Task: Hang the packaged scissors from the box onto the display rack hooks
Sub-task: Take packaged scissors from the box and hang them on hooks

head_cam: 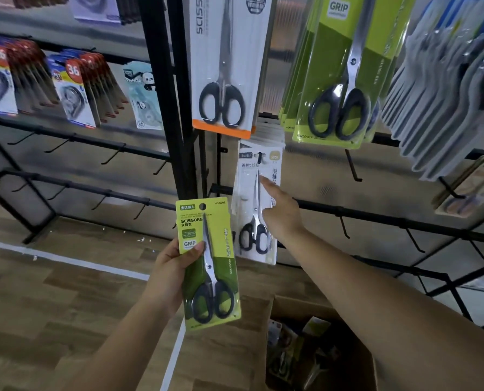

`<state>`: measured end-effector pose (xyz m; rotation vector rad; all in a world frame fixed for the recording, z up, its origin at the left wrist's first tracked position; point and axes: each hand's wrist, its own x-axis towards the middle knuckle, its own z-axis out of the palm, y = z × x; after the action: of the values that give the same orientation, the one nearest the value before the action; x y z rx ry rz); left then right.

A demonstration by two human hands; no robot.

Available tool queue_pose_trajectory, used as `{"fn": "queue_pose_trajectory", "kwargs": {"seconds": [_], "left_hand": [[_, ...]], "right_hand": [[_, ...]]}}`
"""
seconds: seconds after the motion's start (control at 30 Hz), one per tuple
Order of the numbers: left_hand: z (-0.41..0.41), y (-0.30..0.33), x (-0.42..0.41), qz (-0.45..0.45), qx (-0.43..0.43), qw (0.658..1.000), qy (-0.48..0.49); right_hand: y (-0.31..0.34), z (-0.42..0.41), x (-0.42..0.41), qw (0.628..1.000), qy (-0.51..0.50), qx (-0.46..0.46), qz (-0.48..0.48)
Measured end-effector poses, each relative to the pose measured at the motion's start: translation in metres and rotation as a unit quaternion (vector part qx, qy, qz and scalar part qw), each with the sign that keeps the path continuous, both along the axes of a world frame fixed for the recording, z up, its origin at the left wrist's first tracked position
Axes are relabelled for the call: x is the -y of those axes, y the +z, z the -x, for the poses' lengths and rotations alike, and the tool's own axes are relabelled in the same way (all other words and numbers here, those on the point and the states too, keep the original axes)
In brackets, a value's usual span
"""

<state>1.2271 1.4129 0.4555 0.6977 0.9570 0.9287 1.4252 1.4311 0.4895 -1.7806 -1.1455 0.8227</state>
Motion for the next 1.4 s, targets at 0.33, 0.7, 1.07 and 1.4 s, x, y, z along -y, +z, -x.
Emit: {"fn": "queue_pose_trajectory", "kwargs": {"seconds": [0.33,0.7,1.07,1.4], "left_hand": [[-0.008,0.031,-0.005,-0.053,-0.029,0.998,-0.009],[-0.039,0.107,0.005,-0.192,0.015,0.981,-0.024],[-0.063,0.193,0.003,-0.428,-0.180,0.886,0.011],[-0.109,0.214,0.003,-0.596,-0.477,0.645,-0.030]], "right_hand": [[-0.006,-0.022,0.010,0.975,0.090,0.128,0.156],[0.077,-0.002,0.057,0.979,0.164,-0.084,-0.089],[0.151,-0.013,0.079,0.940,-0.011,-0.076,-0.332],[0.202,-0.064,0.038,0.950,-0.089,-0.041,-0.297]]}}
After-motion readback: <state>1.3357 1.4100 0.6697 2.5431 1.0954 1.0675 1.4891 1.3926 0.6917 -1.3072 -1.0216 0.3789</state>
